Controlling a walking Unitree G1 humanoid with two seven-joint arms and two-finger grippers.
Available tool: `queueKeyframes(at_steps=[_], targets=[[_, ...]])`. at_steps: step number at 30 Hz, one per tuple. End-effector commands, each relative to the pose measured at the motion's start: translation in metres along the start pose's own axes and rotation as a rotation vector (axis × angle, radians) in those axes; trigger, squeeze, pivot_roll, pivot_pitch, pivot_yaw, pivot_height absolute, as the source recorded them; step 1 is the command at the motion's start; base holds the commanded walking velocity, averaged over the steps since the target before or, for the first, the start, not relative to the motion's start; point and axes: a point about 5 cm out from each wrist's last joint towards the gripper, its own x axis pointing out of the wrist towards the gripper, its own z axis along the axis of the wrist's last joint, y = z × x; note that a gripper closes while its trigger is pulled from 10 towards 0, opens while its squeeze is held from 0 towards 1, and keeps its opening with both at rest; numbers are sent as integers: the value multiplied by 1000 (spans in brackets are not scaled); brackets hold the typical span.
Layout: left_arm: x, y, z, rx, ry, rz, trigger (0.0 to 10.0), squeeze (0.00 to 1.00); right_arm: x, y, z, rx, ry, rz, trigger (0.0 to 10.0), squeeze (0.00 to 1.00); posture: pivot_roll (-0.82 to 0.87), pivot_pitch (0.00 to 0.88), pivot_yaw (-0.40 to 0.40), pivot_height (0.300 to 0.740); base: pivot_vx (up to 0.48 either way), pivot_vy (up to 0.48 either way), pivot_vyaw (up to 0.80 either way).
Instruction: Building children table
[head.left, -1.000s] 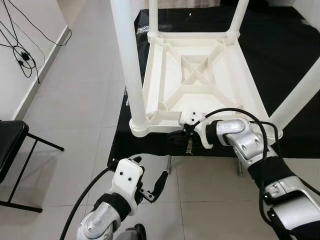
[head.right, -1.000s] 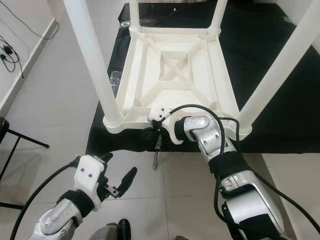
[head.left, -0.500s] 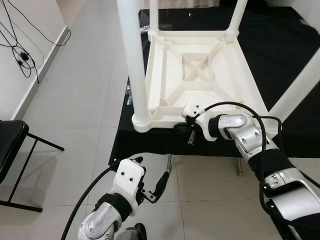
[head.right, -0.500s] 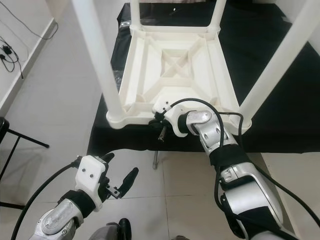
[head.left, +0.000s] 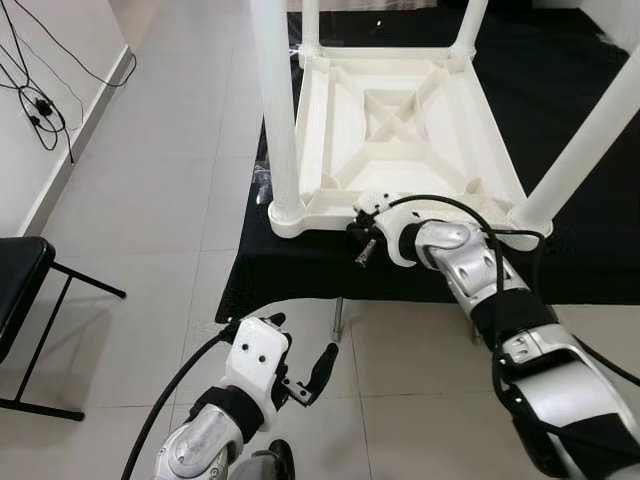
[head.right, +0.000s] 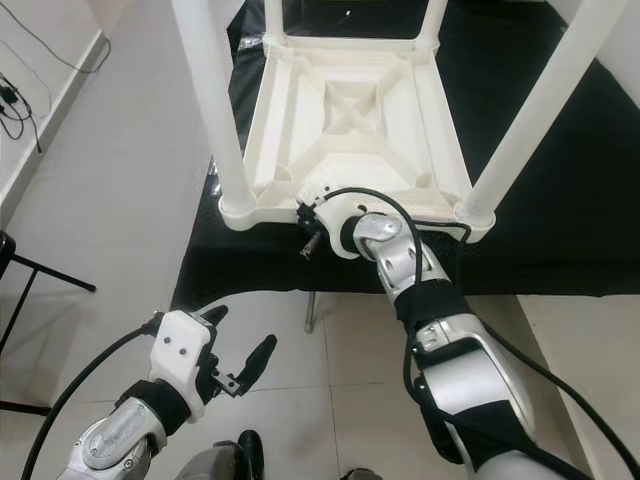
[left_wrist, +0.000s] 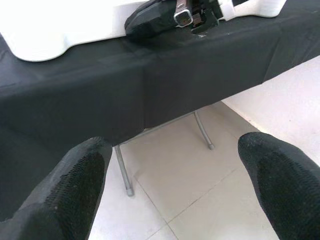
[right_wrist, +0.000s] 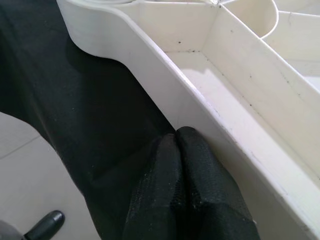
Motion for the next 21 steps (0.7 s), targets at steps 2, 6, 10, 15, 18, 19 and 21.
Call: queueKeyframes(at_steps=[2,6,10,15,18,19,21], targets=[[-3,0,-2,7,14,-1,10000,0,-5,-18,1,19,4,-141,10000,0,100,254,-27,740,0,0,0],[-3,0,-2,7,14,0,10000,0,-5,-20,2,15,3,-161,10000,0,99,254,-27,740,0,0,0],[-3,0,-2,7,14,-2,10000,0,-5,-22,-2,15,19,-195,10000,0,97,253,-26,740,0,0,0],[-2,0,-2,8,15,-2,10000,0,-11,-30,-11,29,63,-258,10000,0,98,252,-22,740,0,0,0],[-2,1,-2,9,15,-3,10000,0,-14,-35,-15,31,85,-291,10000,0,97,251,-20,740,0,0,0],[-2,1,-2,9,15,-3,10000,0,-14,-35,-15,31,85,-291,10000,0,97,251,-20,740,0,0,0],[-2,1,-2,11,16,-3,10000,0,-16,-39,-16,37,92,-315,10000,0,97,250,-18,740,0,0,0]])
